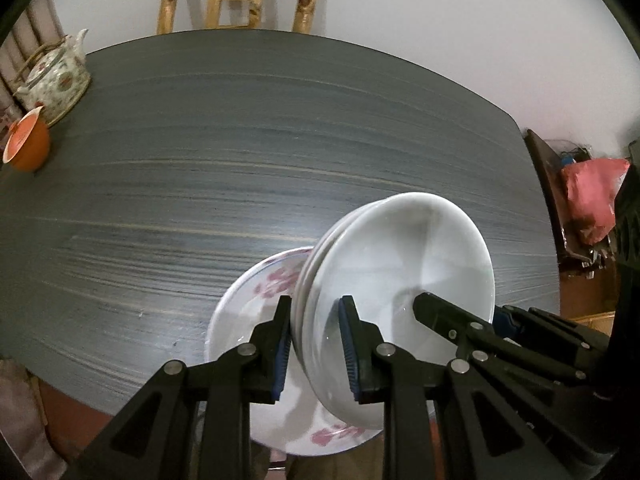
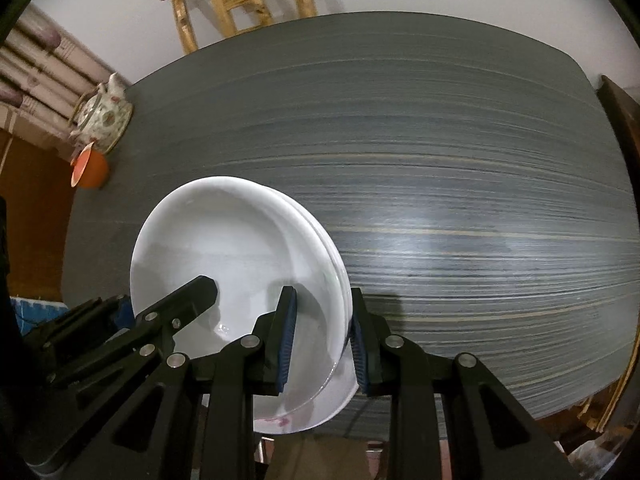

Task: Organize plates and bowls
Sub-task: 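Lower the nested bowls onto the pink-flower plate stack with both tools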

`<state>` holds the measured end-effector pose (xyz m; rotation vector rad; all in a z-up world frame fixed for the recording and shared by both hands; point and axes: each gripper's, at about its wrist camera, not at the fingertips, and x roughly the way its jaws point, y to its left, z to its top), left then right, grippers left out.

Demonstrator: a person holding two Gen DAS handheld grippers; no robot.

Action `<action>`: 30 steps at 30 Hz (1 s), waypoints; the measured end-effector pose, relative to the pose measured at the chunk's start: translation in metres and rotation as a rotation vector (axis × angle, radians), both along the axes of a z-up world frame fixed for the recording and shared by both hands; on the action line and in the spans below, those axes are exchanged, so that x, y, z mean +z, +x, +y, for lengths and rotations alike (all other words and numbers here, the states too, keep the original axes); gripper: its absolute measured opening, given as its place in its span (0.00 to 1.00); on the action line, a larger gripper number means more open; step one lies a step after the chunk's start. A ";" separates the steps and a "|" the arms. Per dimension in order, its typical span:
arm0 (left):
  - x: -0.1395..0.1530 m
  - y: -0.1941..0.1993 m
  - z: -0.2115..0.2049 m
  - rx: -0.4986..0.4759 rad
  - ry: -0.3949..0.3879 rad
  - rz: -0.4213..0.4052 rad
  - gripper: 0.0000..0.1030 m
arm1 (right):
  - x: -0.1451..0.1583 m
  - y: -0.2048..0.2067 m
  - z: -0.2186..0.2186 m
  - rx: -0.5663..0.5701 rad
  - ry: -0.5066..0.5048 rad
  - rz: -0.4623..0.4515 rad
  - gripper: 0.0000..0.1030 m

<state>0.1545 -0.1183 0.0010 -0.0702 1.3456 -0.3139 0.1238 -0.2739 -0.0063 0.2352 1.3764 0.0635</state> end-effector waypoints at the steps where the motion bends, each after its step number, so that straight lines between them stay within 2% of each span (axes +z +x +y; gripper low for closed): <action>1: -0.001 -0.002 0.005 0.005 -0.001 0.004 0.22 | 0.000 -0.001 0.003 0.006 0.000 0.001 0.24; 15: -0.017 -0.026 0.028 0.028 0.015 0.039 0.22 | -0.013 -0.029 0.024 0.043 0.003 0.040 0.23; 30: -0.028 -0.024 0.012 0.022 0.031 0.066 0.22 | -0.023 -0.038 0.028 0.033 0.009 0.082 0.23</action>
